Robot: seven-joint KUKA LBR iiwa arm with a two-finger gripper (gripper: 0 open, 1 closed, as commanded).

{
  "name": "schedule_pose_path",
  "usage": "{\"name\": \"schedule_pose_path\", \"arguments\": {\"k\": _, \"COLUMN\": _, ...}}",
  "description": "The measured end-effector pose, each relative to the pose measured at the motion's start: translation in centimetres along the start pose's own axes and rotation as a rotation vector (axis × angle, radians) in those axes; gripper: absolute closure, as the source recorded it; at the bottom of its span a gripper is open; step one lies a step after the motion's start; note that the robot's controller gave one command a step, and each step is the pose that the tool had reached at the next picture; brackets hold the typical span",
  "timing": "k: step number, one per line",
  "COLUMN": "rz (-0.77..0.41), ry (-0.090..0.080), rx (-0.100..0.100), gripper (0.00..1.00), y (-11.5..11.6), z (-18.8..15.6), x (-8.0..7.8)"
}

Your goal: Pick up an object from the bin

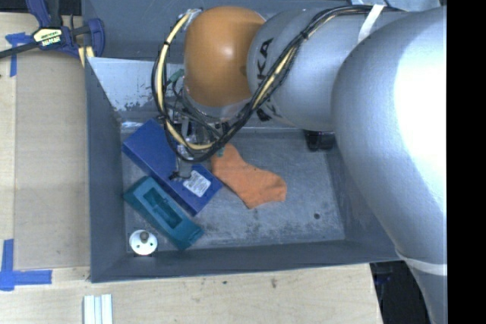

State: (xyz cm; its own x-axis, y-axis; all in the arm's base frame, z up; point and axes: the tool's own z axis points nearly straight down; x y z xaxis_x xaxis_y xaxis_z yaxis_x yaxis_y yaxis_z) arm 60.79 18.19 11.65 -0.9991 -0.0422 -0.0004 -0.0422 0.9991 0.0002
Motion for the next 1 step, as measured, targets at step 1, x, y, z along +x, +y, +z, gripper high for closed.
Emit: {"name": "schedule_pose_path", "arguments": {"k": 1, "rz": -0.095, "ry": -0.002, "rx": 0.0, "gripper": 0.0, "y": -2.05, "z": 0.69, "x": 1.27}}
